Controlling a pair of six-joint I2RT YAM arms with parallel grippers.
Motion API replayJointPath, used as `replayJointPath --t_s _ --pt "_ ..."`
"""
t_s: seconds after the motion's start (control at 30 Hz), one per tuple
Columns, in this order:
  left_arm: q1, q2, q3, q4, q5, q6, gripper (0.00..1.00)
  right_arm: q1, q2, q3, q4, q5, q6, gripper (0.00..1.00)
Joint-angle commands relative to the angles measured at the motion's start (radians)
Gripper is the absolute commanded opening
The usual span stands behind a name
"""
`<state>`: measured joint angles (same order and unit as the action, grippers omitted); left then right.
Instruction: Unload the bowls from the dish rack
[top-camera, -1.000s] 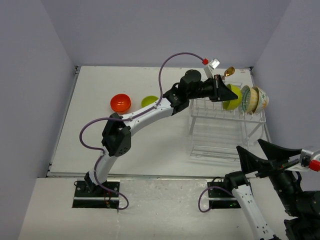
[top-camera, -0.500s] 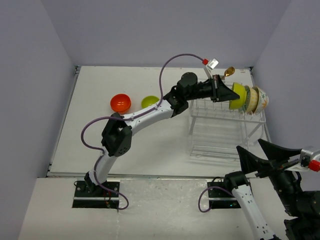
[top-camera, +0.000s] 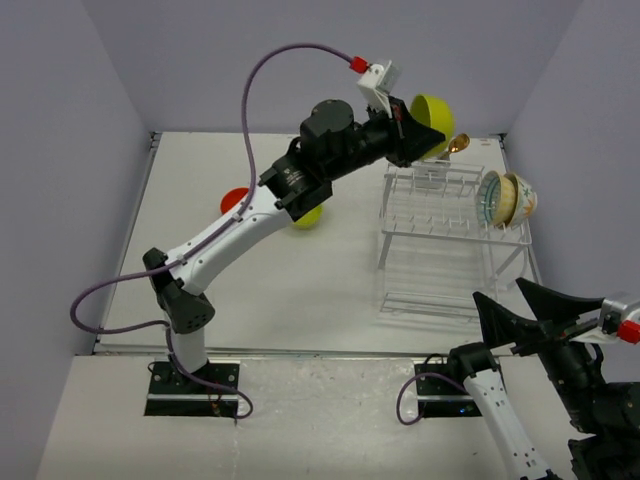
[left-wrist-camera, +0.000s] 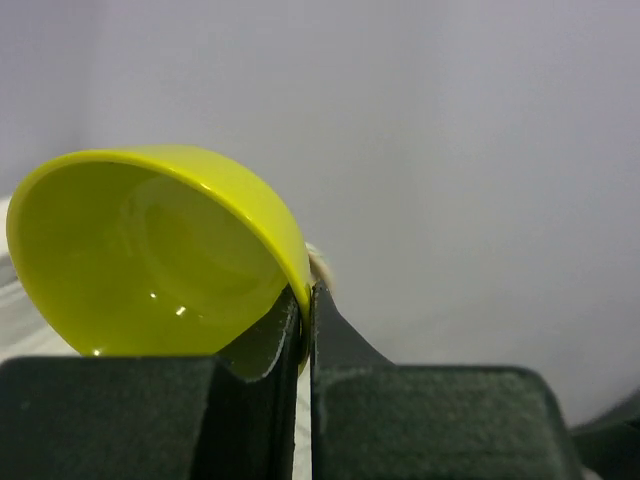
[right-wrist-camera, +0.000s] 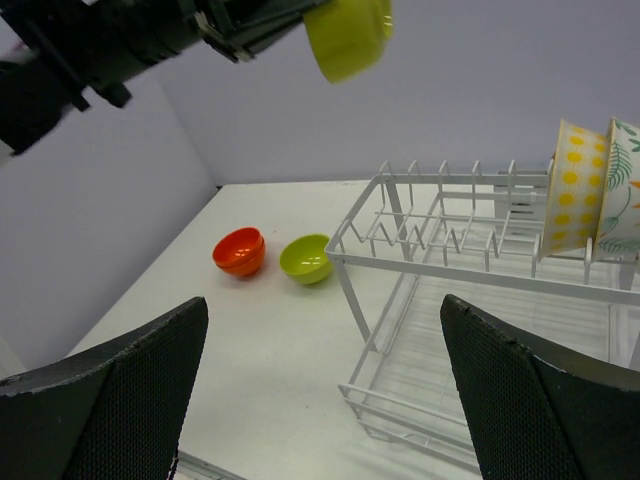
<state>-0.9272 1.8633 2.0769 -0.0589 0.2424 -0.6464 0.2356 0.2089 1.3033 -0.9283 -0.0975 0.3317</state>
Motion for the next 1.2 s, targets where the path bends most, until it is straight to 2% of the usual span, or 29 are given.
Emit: replayJointPath --t_s 0.0,0.03,0.1,0.13,0.27,0.43,0.57,0.7,0.8,1.0,1.17 --pt "0.013 -0.056 0.097 -0.399 -0.456 0.304 0.00 0.002 0.012 0.013 0.002 -0.010 -0.011 0.99" --pt "0.017 -0.049 0.095 -0.503 -0.522 0.353 0.00 0.002 0.012 0.011 0.003 -0.007 -0.010 0.99" --pt "0.048 -0.032 0.095 -0.606 -0.650 0.378 0.00 0.002 0.017 0.008 0.009 -0.007 -0.010 0.99" --pt "0.062 -0.023 0.094 -0.692 -0.669 0.389 0.00 0.002 0.024 0.008 0.011 -0.013 -0.008 0.99" --pt "0.117 0.011 0.049 -0.788 -0.699 0.427 0.00 0.002 0.035 -0.006 0.026 -0.044 0.004 0.99" --pt "0.221 0.115 0.054 -0.861 -0.657 0.464 0.00 0.002 0.040 -0.032 0.045 -0.065 0.021 0.99" --pt "0.293 0.241 0.089 -0.895 -0.537 0.488 0.00 0.002 0.035 -0.042 0.048 -0.094 0.017 0.99" --pt "0.298 0.307 0.124 -0.923 -0.497 0.493 0.00 0.002 0.035 -0.048 0.048 -0.085 0.013 0.99" --pt "0.298 0.338 0.115 -0.938 -0.523 0.495 0.00 0.002 0.035 -0.055 0.051 -0.094 0.013 0.99" --pt "0.292 0.353 0.071 -0.955 -0.529 0.495 0.00 0.002 0.026 -0.081 0.068 -0.099 0.013 0.99" --pt "0.271 0.382 0.090 -0.963 -0.523 0.508 0.00 0.002 0.029 -0.087 0.077 -0.108 0.020 0.99"
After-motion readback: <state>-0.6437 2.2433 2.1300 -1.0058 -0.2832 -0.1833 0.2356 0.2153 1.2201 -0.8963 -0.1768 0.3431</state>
